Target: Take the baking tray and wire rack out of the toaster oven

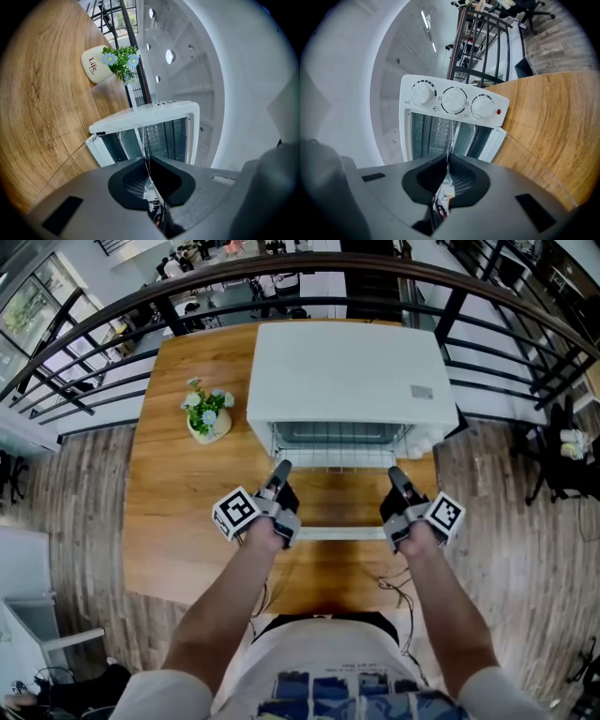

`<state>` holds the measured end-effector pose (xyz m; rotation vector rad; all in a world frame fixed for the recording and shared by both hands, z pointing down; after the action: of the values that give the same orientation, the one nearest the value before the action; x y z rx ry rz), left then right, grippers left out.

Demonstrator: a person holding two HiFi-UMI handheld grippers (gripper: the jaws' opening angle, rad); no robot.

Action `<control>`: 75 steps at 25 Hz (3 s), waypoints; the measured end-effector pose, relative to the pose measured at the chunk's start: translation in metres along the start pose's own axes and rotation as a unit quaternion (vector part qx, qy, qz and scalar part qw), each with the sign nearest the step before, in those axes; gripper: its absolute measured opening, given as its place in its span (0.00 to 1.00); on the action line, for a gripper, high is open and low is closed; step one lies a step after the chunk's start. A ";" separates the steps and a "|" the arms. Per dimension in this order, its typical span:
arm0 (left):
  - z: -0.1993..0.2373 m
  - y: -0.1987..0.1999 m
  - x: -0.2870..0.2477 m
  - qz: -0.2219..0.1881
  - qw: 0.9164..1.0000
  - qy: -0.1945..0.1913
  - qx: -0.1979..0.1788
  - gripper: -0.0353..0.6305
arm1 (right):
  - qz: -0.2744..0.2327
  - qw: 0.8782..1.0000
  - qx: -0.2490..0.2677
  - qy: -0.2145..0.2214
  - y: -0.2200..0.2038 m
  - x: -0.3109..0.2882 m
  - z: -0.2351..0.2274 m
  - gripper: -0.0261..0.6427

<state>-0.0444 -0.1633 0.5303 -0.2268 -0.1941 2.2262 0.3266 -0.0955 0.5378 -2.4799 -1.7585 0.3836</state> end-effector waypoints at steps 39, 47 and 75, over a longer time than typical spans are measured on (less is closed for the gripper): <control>-0.009 -0.038 0.081 0.012 1.000 -0.001 0.008 0.06 | 0.007 1.000 0.011 0.008 -0.039 0.080 0.007 0.06; -0.004 -0.043 0.093 0.015 1.000 0.006 0.007 0.06 | 0.009 1.000 0.012 0.007 -0.048 0.093 0.006 0.06; 0.019 -0.010 0.185 0.013 1.000 0.019 0.008 0.06 | 0.047 0.999 0.006 0.021 -0.142 0.111 0.014 0.05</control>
<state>-0.1536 -0.0126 0.5334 -0.2646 -0.1544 2.2472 0.2278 0.0554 0.5362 -2.5491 -1.6242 0.3445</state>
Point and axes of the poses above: the fingertips, and each gripper's own axes: x backward along the fingers, z to its left, y out of its top, the point moved 10 cm from there along x, backward along the fingers, and after that the axes turned 2 degrees about -z, right-handed, at the moved point
